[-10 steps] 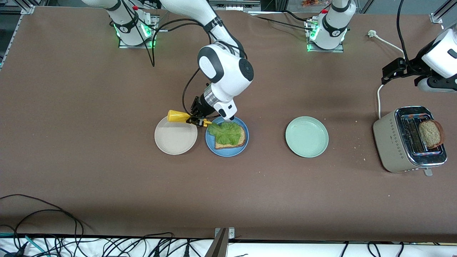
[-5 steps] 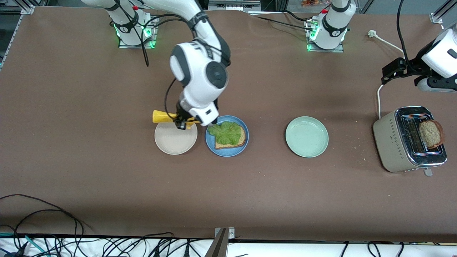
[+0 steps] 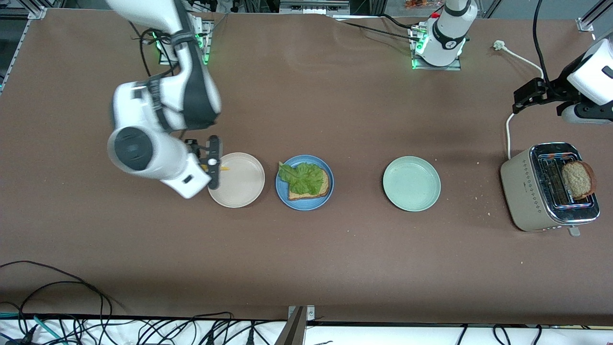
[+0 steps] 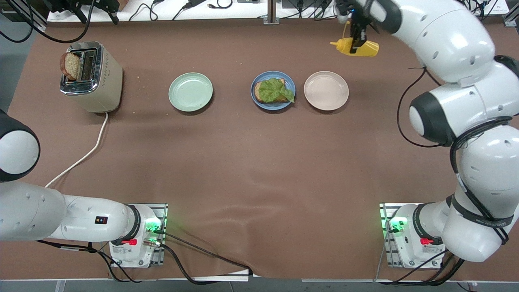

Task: Make sandwich in blue plate with both arms
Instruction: 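Carry the yellow bottle back and set it down with the right gripper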

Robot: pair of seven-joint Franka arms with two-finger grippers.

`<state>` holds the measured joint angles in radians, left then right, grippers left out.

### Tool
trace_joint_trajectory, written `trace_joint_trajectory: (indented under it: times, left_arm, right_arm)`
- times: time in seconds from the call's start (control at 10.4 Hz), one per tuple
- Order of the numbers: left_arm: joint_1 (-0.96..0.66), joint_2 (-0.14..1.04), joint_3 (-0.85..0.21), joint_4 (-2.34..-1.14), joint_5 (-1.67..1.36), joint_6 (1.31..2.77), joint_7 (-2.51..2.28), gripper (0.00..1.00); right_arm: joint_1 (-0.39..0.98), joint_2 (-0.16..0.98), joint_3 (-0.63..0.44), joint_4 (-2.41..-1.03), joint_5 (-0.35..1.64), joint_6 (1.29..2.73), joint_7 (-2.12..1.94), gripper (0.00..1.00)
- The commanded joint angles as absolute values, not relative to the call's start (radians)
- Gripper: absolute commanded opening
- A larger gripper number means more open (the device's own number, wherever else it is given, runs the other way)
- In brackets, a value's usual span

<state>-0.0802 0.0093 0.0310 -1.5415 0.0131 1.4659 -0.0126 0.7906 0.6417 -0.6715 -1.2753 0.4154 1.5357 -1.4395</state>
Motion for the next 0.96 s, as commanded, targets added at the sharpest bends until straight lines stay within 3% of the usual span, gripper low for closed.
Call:
trace_joint_trajectory:
  times: [0.0,0.38,0.86]
  left_arm:
    - [-0.071,0.029,0.037,-1.517,0.000,1.448,0.006,1.00]
    - [-0.037,0.101,0.052,-1.516,0.020,1.454,0.003,1.00]
    - [0.018,0.227,0.052,-1.516,0.238,1.561,0.011,1.00]
  right_arm:
    - [0.605,0.630,-0.647,-1.270,0.642,1.457,-1.664,0.08]
    - [0.444,0.672,-0.643,-1.295,0.851,1.324,-1.953,0.08]
    - [0.250,0.869,-0.628,-1.302,1.139,1.116,-2.322,0.08]
